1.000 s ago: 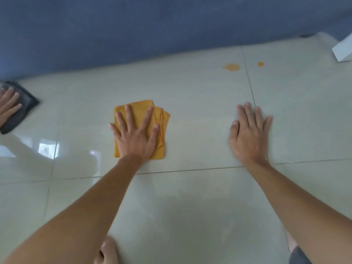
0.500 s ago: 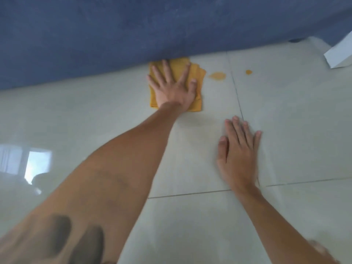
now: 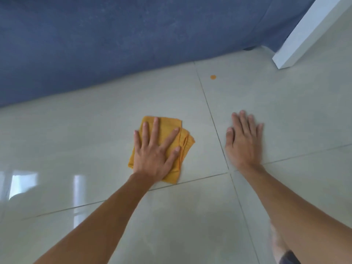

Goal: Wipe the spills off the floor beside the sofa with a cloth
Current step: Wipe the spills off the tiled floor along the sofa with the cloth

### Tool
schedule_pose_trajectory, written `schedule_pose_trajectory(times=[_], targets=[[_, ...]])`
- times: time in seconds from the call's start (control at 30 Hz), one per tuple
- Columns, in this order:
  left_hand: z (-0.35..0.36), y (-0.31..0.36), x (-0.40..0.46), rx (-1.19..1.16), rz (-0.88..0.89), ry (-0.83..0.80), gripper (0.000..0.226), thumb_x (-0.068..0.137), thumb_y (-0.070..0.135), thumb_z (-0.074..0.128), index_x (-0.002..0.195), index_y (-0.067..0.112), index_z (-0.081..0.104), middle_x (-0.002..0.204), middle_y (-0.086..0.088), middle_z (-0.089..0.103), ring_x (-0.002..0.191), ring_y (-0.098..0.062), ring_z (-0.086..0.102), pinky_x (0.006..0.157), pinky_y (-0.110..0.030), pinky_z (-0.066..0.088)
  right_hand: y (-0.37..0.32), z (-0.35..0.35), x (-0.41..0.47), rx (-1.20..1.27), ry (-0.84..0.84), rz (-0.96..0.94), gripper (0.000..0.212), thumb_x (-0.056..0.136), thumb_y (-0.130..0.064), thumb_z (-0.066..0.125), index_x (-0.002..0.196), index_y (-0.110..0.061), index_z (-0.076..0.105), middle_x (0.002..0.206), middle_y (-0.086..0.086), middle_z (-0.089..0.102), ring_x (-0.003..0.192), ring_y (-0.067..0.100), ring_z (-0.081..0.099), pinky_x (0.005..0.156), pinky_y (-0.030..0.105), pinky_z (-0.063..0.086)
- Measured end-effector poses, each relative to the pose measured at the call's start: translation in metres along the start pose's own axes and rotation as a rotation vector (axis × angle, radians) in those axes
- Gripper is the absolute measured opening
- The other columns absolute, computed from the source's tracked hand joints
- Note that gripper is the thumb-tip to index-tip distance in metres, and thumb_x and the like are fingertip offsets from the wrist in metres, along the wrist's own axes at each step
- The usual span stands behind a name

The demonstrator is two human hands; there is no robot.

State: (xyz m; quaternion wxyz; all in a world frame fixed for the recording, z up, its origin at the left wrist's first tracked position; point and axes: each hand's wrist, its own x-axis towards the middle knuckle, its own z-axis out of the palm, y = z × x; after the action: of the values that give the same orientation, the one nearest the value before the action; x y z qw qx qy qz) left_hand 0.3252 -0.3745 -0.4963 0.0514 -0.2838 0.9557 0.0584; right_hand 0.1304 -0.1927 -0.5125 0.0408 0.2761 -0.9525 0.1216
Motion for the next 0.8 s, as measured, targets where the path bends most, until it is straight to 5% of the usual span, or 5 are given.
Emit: schedule_pose_trajectory(times=[0.2, 0.33, 0.47, 0.63, 0.8], targets=[[-0.005, -0.042, 0.074, -0.049, -0.356, 0.016, 0.062, 0.090, 0.070, 0.013, 0.149, 0.057, 0.002, 0.166, -0.011, -0.004, 0.150, -0.045, -0.003, 0.117, -0.066, -0.001, -0.001, 0.006, 0.000, -0.031, 0.060, 0.004, 0.051, 0.100, -0.030, 0.031, 0.146, -0.012, 0.046, 0.155, 0.010, 0.040, 0.145, 0.032, 0.033, 0.119, 0.057, 0.018], [-0.016, -0.014, 0.156, -0.059, -0.415, 0.023, 0.064, 0.090, 0.069, 0.010, 0.152, 0.052, 0.003, 0.165, -0.014, -0.009, 0.148, -0.048, -0.009, 0.115, -0.067, -0.007, 0.000, 0.006, 0.001, -0.032, 0.040, 0.019, 0.052, 0.100, -0.029, 0.032, 0.149, -0.014, 0.041, 0.158, 0.008, 0.035, 0.148, 0.030, 0.028, 0.120, 0.056, 0.017], [-0.020, 0.054, 0.220, -0.051, -0.289, -0.003, 0.065, 0.090, 0.067, 0.009, 0.153, 0.050, 0.003, 0.166, -0.015, -0.007, 0.148, -0.050, -0.009, 0.115, -0.067, -0.006, 0.001, 0.006, -0.001, -0.020, 0.038, 0.009, 0.053, 0.101, -0.030, 0.031, 0.151, -0.016, 0.038, 0.160, 0.005, 0.031, 0.150, 0.027, 0.024, 0.122, 0.054, 0.014], [-0.017, 0.128, 0.204, -0.006, 0.048, -0.037, 0.063, 0.091, 0.067, 0.008, 0.152, 0.052, 0.001, 0.166, -0.011, -0.008, 0.149, -0.047, -0.009, 0.115, -0.067, -0.006, 0.012, -0.006, 0.007, 0.354, 0.253, 0.058, 0.045, 0.097, -0.018, 0.044, 0.138, -0.005, 0.055, 0.149, 0.012, 0.049, 0.138, 0.024, 0.046, 0.116, 0.043, 0.033], [-0.007, 0.122, 0.106, 0.037, 0.351, -0.030, 0.060, 0.094, 0.067, 0.014, 0.151, 0.054, 0.003, 0.167, -0.009, -0.002, 0.150, -0.045, 0.000, 0.116, -0.065, 0.004, 0.047, -0.022, 0.038, 0.051, 0.162, 0.141, 0.053, 0.095, -0.030, 0.036, 0.142, -0.010, 0.051, 0.152, 0.008, 0.046, 0.138, 0.034, 0.044, 0.115, 0.057, 0.026]])
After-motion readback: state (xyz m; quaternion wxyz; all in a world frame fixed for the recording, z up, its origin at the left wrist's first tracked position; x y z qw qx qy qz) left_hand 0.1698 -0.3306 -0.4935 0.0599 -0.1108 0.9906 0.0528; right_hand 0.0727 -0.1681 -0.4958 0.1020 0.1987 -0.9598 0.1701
